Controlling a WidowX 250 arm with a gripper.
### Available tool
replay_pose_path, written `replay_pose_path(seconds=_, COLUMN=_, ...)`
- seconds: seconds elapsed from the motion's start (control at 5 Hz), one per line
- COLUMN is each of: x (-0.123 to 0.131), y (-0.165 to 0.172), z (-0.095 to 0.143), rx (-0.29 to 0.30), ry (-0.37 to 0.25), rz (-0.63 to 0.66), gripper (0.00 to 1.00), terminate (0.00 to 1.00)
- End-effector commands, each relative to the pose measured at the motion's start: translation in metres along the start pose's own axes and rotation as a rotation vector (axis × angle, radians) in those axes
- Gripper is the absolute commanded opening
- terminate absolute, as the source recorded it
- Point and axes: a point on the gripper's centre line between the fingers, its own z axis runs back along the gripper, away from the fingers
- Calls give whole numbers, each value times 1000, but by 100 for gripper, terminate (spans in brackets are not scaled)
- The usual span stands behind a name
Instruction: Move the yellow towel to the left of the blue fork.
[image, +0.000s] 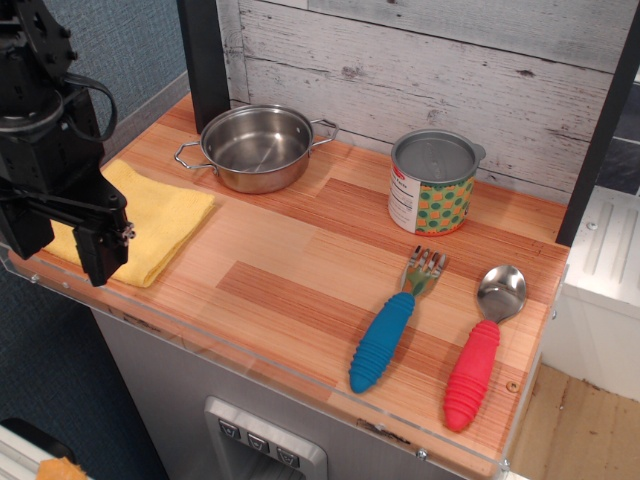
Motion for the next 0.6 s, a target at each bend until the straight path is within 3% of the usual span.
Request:
replay_pose_path(seconds=0.0, x=0, y=0, z=0, rx=0, ry=0, rz=0, gripper=100, terminate=0)
replay_pose_path(seconds=0.4, x=31, y=7, z=-1, rx=-6, ry=1, rz=17, gripper=100, terminate=0)
